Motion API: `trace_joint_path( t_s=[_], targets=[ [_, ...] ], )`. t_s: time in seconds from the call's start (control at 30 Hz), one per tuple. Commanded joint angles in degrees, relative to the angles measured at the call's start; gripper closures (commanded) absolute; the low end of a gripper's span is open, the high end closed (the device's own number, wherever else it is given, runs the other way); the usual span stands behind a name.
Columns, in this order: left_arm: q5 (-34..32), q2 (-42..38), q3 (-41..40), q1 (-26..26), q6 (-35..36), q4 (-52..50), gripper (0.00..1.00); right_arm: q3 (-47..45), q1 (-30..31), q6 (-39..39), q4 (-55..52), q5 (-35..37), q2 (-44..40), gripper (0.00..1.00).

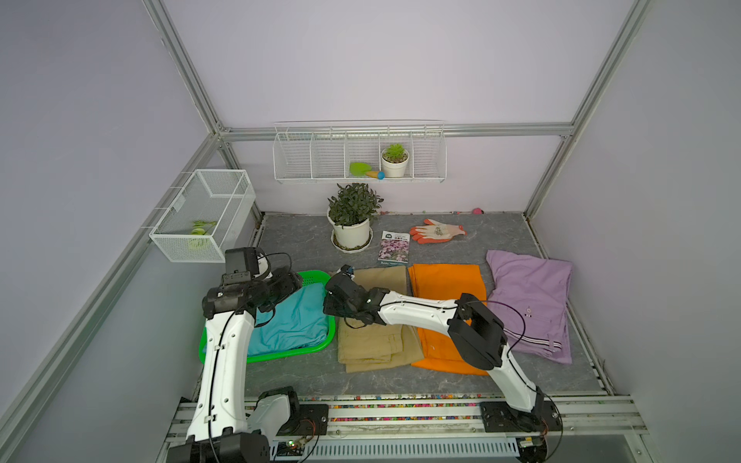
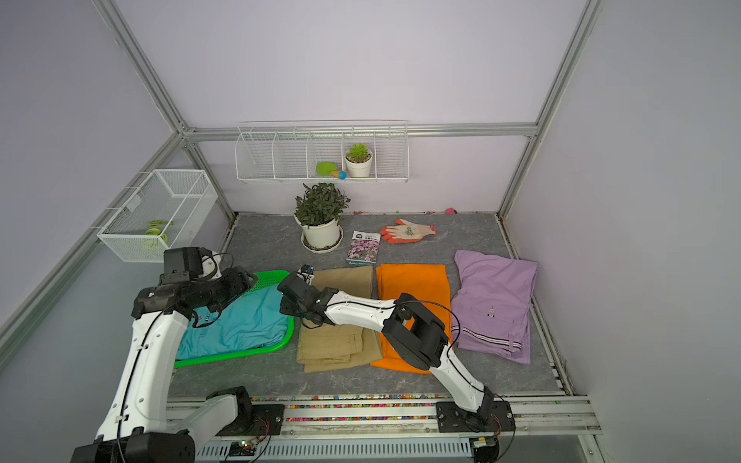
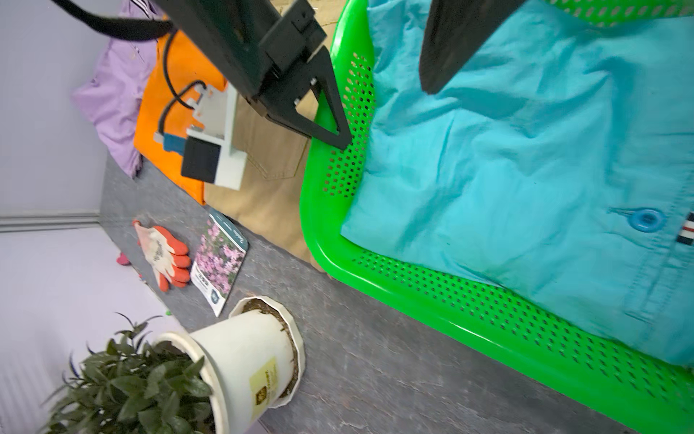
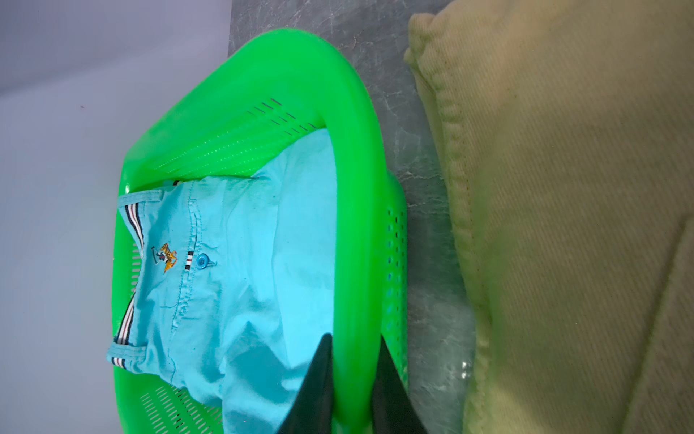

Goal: Put the folded long pants in the basket
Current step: Place the basket at the center of the board.

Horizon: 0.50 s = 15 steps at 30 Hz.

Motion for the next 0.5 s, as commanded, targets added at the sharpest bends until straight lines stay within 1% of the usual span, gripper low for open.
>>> trace_joint_path(
  t_s=[0.0,0.03,0.07,0.1,0.2,0.27,0.33,0.4,0.47],
  targets=[
    [9.2,-1.54,-1.79,0.27,0.32,1.76,0.28,2.15,-0.49,-5.29,-3.82,-0.76,0.6,0.59],
    [11.46,-1.95,-2.36,0.27,0.14,1.99,0.28,1.85,-0.92,-7.68,-4.99,-0.92,-0.58,0.51],
    [14.0,-2.53,-3.12,0.26,-0.15,2.51,0.28,0.6,-1.5,-10.1,-6.13,-0.84,-2.45,0.45],
    [16.26,-3.26,-3.86,0.27,-0.49,3.01,0.27,-1.85,-2.51,-12.41,-5.72,-0.93,-4.73,0.41],
    [21.78,-5.46,-6.55,0.09,-2.05,4.58,0.23,-7.6,-6.79,-20.82,-4.53,-3.44,-10.46,0.38],
    [23.92,-6.76,-8.43,-0.56,-3.03,5.57,0.23,-8.68,-10.59,-27.02,-5.75,-6.29,-12.69,0.35],
    [24.85,-7.96,-10.11,-1.94,-4.04,6.6,0.23,-7.61,-14.52,-33.59,-8.36,-10.06,-12.34,0.32],
    [23.77,-8.81,-11.35,-4.54,-4.89,7.35,0.23,-3.07,-19.72,-38.03,-14.71,-15.42,-9.8,0.32],
    [22.22,-8.84,-11.71,-6.96,-5.17,7.47,0.23,0.65,-23.76,-41.95,-17.33,-20.15,-6.18,0.32]
  ],
)
